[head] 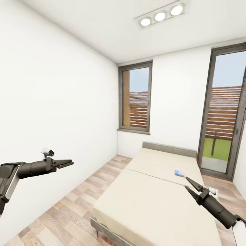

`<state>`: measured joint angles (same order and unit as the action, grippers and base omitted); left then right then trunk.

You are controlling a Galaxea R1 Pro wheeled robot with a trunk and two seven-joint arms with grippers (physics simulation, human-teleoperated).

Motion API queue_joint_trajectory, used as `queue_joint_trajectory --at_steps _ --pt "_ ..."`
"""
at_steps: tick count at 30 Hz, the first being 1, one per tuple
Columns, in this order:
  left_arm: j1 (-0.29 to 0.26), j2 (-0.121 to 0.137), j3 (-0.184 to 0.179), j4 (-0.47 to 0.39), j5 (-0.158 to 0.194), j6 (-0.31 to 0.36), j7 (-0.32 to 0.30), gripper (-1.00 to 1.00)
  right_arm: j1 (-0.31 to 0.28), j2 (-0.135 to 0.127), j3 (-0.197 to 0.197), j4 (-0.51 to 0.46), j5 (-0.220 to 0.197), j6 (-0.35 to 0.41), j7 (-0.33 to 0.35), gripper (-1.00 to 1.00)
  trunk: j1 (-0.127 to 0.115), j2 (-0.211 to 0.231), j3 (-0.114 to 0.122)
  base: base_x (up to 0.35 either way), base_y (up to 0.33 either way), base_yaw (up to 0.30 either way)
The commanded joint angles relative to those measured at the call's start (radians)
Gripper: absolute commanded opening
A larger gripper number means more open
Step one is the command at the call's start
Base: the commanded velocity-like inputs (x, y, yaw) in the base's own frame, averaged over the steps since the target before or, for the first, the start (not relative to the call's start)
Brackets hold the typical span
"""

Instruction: Put all the toys in the child's room - the three board games (two on the bed and one on the table), the two jigsaw puzzles on the table, and the tennis ball on the table - inside the toy box on the table in the child's room.

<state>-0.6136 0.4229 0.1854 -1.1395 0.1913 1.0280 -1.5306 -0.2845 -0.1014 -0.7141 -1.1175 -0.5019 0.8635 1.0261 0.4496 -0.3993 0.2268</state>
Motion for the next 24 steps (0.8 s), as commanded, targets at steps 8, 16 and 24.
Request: queue_joint_trajectory --at_steps 8,16,24 --pt "0.001 0.0 0.001 0.003 0.002 0.009 -0.003 1.0 -0.003 -0.003 -0.024 0.052 0.0 0.005 0.002 1.0 0.0 -0.001 0.008 0.0 0.0 -0.233" --pt "0.003 0.0 0.002 0.007 0.003 0.008 -0.003 1.0 -0.005 -0.004 -0.08 0.082 0.0 0.005 -0.041 1.0 0.0 -0.001 0.017 0.0 0.0 -0.228" --pt "0.005 0.0 0.002 0.01 0.003 -0.025 -0.003 1.0 -0.006 -0.006 -0.136 0.107 0.0 0.005 -0.079 1.0 0.0 -0.001 0.027 0.0 0.0 -0.225"
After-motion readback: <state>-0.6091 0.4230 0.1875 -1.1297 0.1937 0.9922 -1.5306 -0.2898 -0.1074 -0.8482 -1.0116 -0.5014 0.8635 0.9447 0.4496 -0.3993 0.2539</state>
